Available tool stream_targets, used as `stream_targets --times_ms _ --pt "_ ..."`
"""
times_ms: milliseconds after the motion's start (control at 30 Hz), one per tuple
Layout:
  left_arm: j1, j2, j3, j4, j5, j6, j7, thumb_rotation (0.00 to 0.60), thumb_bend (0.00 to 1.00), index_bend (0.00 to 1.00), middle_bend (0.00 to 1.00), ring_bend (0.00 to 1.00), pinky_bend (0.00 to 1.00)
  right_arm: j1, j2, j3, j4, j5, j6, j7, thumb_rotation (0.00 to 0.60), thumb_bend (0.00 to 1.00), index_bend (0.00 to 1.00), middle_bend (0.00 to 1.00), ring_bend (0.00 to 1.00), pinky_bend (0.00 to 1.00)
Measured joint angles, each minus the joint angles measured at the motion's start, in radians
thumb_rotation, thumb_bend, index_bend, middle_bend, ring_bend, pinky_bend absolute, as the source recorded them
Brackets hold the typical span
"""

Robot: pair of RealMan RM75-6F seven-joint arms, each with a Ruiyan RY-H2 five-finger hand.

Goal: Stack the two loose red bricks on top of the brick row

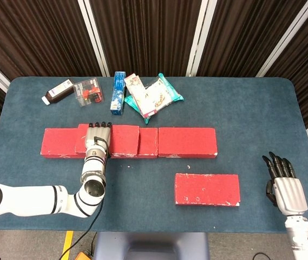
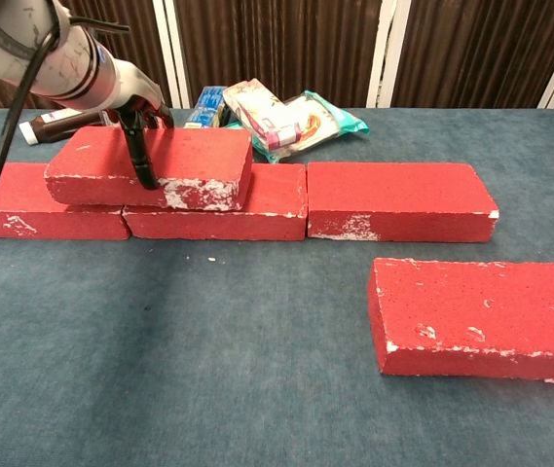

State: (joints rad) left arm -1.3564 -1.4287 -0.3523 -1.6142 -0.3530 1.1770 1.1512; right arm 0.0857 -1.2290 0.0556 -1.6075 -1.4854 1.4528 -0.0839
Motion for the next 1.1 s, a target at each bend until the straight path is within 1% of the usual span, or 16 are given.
stream_targets --times_ms 467,700,1100 --pt "0.031 -0.015 -0.013 0.047 0.014 -0.013 0.042 0.600 0.23 0.00 0.07 0.00 0.00 0.001 -0.009 0.002 -0.001 0.010 -0.003 -0.021 0.600 0.90 0.11 0.04 0.00 0.00" --pt "0.042 -0.020 -0.028 0.045 0.021 -0.015 0.049 0.600 0.23 0.00 0.06 0.00 0.00 0.003 -0.011 0.001 -0.002 0.011 -0.006 -0.026 0.600 0.90 0.11 0.04 0.00 0.00" --pt "0.045 -0.052 -0.044 0.052 0.023 0.010 0.065 0.600 0.20 0.00 0.03 0.00 0.00 0.001 -0.003 0.000 -0.004 0.009 -0.006 -0.013 0.600 0.90 0.12 0.04 0.00 0.00"
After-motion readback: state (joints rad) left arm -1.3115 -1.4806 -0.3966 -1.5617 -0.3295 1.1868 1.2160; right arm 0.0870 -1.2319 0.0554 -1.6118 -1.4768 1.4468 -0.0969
